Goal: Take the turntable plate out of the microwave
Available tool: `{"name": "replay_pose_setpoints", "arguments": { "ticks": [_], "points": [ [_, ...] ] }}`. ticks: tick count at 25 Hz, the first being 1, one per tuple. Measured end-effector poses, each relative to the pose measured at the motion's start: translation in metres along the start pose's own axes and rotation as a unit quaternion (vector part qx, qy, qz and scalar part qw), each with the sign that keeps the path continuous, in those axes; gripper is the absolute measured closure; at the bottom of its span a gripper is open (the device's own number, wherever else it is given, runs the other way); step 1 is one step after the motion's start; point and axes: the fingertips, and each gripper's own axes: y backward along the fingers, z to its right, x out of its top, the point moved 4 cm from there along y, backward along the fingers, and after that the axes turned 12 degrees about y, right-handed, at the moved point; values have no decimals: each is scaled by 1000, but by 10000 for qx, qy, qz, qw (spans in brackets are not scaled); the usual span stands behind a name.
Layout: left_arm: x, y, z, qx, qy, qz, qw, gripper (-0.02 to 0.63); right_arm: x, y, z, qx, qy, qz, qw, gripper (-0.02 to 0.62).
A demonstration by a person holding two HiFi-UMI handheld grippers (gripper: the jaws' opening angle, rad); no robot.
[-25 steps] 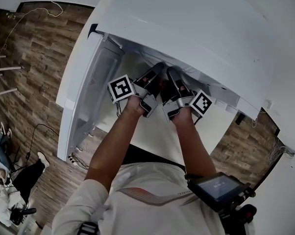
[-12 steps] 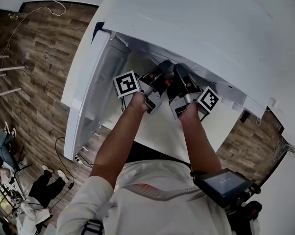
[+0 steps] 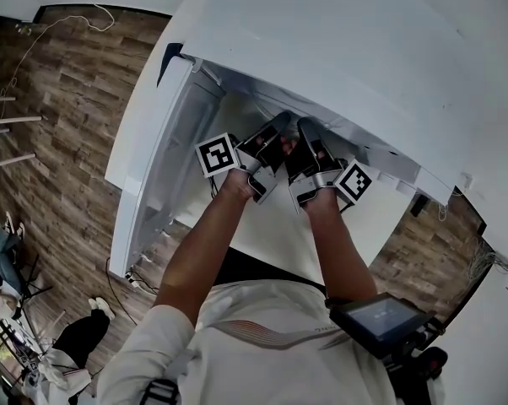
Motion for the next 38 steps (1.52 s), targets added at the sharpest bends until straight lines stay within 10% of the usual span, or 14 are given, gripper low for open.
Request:
{"name": "replay_pose_setpoints", "arguments": {
  "ticks": [38],
  "points": [
    [-136, 92, 73, -590, -449, 992, 9923, 555, -42, 115, -103, 897, 464, -932, 9905, 557]
  ]
}}
